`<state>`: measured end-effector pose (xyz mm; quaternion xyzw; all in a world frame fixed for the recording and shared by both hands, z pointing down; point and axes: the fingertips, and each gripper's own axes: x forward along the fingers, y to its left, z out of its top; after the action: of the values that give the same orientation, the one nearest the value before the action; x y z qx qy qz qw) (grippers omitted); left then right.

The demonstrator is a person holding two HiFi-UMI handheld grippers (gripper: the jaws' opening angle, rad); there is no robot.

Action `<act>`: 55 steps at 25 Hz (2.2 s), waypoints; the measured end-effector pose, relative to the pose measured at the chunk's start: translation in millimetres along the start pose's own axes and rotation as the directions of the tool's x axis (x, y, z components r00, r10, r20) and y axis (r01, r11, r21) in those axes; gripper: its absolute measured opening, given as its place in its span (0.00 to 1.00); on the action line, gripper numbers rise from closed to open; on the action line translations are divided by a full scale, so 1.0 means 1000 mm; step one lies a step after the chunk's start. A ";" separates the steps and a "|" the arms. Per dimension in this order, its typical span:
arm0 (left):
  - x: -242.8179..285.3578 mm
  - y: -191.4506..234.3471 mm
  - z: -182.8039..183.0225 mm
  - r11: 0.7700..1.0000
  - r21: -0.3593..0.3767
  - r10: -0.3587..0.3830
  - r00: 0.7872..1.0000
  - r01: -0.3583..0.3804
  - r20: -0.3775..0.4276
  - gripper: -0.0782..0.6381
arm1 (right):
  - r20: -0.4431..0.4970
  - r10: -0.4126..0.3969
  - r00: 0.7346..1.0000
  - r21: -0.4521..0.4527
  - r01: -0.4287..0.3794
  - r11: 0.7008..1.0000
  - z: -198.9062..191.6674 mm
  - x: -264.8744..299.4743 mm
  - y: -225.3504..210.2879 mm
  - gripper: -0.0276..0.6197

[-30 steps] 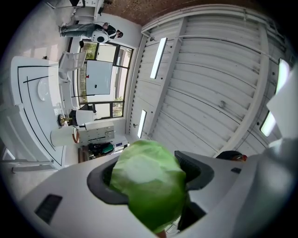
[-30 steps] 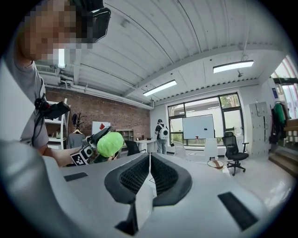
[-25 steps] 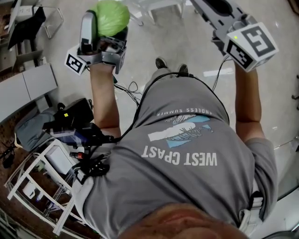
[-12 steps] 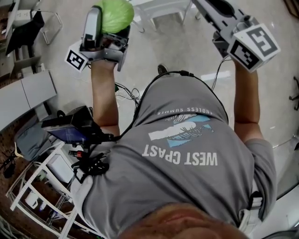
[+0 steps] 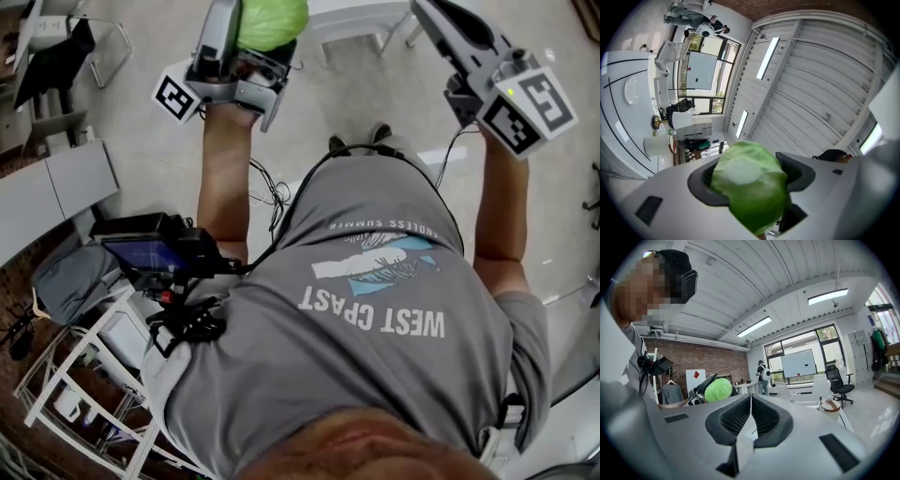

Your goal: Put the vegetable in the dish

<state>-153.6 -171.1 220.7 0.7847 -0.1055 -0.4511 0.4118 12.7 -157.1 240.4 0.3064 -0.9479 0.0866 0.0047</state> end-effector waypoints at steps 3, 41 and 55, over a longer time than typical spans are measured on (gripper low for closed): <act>0.003 0.001 0.000 1.000 0.007 0.005 1.000 -0.005 -0.008 0.54 | -0.001 -0.008 1.000 0.006 0.008 1.000 -0.001 -0.002 -0.005 0.06; 0.042 0.055 0.089 0.999 0.037 0.016 1.000 -0.017 0.015 0.54 | 0.620 0.436 0.652 0.430 -0.747 0.507 0.096 0.060 -0.041 0.06; 0.074 0.094 0.078 0.996 0.062 0.075 0.996 -0.071 -0.051 0.54 | 0.057 0.027 0.998 0.060 -0.030 0.998 0.036 0.105 -0.099 0.06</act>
<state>-154.5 -313.7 224.4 0.8040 -0.1367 -0.4115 0.4070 -13.1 -303.3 227.6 0.2952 -0.9489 0.1067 -0.0327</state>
